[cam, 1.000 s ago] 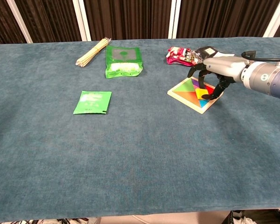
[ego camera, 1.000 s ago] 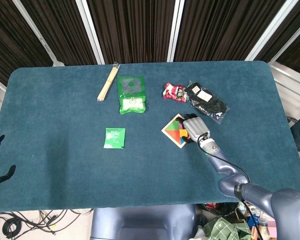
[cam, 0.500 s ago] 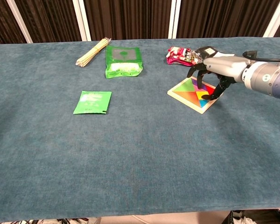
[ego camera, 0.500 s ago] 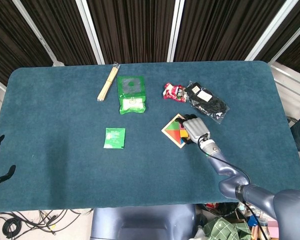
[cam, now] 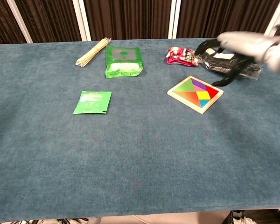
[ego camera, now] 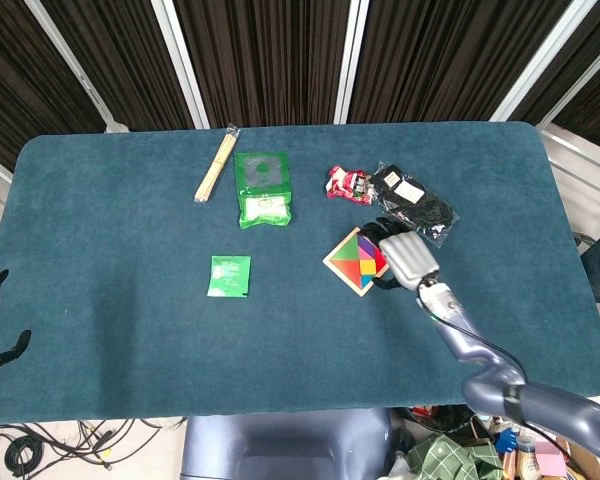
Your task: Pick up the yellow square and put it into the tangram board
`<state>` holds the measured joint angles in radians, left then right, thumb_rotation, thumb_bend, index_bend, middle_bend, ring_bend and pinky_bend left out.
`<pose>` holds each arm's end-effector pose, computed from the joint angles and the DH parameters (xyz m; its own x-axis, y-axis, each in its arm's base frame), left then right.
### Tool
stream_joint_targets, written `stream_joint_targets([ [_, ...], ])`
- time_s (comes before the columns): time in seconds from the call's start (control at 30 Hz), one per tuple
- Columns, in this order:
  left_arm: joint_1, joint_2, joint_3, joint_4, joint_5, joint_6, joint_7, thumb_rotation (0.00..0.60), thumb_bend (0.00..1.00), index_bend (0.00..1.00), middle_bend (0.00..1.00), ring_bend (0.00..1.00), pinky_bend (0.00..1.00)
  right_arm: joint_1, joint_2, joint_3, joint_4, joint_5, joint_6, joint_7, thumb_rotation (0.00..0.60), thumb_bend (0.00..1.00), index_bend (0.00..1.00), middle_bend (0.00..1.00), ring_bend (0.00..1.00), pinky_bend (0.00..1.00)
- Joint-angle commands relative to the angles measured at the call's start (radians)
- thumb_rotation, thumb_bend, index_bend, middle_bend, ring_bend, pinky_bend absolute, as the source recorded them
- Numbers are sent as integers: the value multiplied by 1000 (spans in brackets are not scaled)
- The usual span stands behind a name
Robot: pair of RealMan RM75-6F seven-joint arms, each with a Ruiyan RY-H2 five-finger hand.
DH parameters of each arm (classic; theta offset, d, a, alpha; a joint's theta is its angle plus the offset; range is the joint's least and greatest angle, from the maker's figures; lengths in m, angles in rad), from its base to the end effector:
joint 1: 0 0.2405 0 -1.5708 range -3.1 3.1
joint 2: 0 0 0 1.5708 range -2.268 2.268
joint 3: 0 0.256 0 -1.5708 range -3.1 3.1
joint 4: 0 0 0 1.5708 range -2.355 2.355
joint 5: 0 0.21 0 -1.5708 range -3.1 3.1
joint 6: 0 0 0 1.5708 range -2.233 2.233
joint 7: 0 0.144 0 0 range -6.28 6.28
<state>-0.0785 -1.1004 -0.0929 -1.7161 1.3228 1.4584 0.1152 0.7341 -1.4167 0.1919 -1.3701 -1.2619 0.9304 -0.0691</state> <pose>-0.3139 0.1845 0.1658 0.4010 0.0125 0.9160 0.9039 0.1575 -0.3978 -0.1771 -0.3780 0.0403 0.4212 -0.1912 0.8866 -0.8674 -0.3704 0.3322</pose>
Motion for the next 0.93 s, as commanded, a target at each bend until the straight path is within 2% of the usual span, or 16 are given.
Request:
stream_joint_targets([
  [0.03,1,-1,-1,-1,3,5,0,600,306,0,0,0,0,-144,222,-30,-229,-24,154,-6,600,107,195,107,57,146],
  [0.17,5,-3,-3,-3,7,18,1,600,307,0,0,0,0,-260,338,-70,-291,-80,281,68,600,105,195,92,48,145],
  [0.33,9,-6,-7,-2,20,40,4,600,307,0,0,0,0,-386,403,-131,-242,-160,427,111,600,105,195,84,39,140],
  [0.6,12,7,-5,-29,31,38,-25,600,307,0,0,0,0,-546,374,-192,-122,-246,636,130,600,104,195,84,39,140],
  [0.93,6,21,11,-43,76,33,-18,600,306,0,0,0,0,-609,315,-225,-45,-324,698,108,600,105,195,85,39,140],
])
